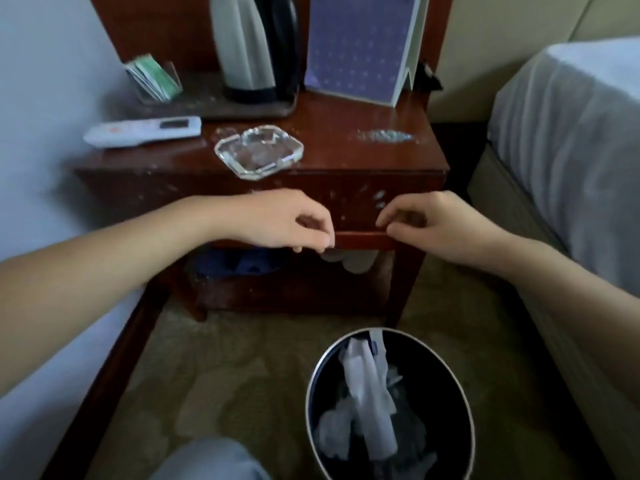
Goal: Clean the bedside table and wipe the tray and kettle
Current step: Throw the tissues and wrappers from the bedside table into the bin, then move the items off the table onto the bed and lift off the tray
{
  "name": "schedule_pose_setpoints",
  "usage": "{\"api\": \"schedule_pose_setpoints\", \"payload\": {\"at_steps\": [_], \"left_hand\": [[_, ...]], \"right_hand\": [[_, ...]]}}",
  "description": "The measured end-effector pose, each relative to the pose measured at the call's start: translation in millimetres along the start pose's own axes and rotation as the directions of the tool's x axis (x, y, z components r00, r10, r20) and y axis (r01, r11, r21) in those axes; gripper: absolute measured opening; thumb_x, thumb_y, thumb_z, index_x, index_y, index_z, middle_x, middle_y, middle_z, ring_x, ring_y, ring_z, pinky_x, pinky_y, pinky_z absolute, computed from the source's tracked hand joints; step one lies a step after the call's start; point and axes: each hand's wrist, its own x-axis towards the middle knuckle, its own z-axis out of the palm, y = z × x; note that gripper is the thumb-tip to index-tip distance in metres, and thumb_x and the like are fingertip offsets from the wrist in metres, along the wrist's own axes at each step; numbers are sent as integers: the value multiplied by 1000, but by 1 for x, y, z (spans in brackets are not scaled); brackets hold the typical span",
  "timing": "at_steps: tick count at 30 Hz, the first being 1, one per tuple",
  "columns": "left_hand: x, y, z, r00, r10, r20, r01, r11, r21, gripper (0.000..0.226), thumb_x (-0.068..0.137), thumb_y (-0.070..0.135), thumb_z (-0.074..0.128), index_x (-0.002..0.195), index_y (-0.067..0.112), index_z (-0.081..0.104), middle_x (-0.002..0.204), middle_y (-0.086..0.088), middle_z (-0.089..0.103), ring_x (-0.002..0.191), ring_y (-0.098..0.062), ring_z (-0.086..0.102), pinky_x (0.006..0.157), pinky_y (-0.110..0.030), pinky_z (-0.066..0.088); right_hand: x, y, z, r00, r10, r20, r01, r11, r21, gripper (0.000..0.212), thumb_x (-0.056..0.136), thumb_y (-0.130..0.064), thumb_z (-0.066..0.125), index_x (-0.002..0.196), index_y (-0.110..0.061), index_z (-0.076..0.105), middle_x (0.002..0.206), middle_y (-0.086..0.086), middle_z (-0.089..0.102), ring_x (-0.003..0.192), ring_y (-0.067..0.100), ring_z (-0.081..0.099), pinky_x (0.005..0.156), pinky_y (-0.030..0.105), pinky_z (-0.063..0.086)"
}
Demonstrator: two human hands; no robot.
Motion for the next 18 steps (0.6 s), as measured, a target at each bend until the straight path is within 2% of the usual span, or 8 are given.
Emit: {"api": "schedule_pose_setpoints", "payload": {"at_steps": [3, 5, 8, 10, 12, 15, 18], "left_hand": [[-6, -6, -39, 991, 24, -131, -22, 1000, 21, 9, 90, 23, 59, 92, 28, 67, 94, 9, 70, 73, 6, 60, 74, -21, 49], [-3, -19, -58, 963, 40, -268, -3, 990, 138, 15, 87, 32, 63, 102, 31, 64, 110, 6, 64, 93, 4, 57, 85, -19, 44], [5, -38, -76, 910, -53, -410, 207, 917, 341, 72, 67, 70, 52, 127, 32, 48, 133, 3, 43, 124, -15, 33, 103, -35, 32], [11, -45, -82, 905, -186, -382, 336, 863, 378, 93, 64, 76, 55, 142, 35, 25, 146, 0, 26, 134, -21, 18, 108, -40, 25], [16, -50, -85, 914, -311, -260, 391, 848, 358, 105, 65, 69, 64, 147, 41, 4, 155, 3, 10, 141, -27, 10, 112, -44, 22], [24, -56, -89, 918, -344, -195, 393, 852, 346, 113, 62, 60, 74, 143, 50, -4, 155, 2, 13, 140, -32, 14, 111, -45, 25], [34, -56, -97, 913, -373, -164, 407, 854, 324, 119, 61, 52, 78, 143, 51, -8, 152, -4, 20, 135, -30, 20, 106, -39, 27]], "right_hand": [[27, -13, -19, 997, -30, -73, 34, 998, 54, 11, 88, -20, 61, 93, -30, 65, 85, -16, 63, 76, -8, 58, 67, 5, 42], [45, -16, -25, 992, -39, -117, 47, 997, 63, 10, 88, -20, 61, 96, -26, 66, 86, -16, 62, 78, -5, 59, 67, 5, 42], [73, -9, -30, 980, -39, -197, 55, 995, 77, 11, 88, -19, 61, 95, -26, 64, 88, -17, 61, 78, -15, 53, 69, -1, 36], [89, 0, -33, 970, -17, -242, 43, 994, 100, 11, 88, -19, 61, 95, -27, 63, 88, -15, 63, 77, -14, 54, 68, 0, 36], [104, 11, -37, 962, 19, -272, 18, 991, 135, 9, 89, -20, 61, 95, -26, 64, 88, -11, 65, 75, -7, 56, 67, 4, 40], [123, 28, -41, 958, 63, -279, -4, 979, 204, 7, 89, -21, 60, 93, -22, 66, 85, -3, 66, 70, 4, 57, 65, 12, 43], [138, 50, -44, 956, 71, -283, -4, 973, 230, 6, 89, -20, 60, 92, -20, 65, 78, -3, 63, 63, 1, 53, 60, 9, 42]]}}
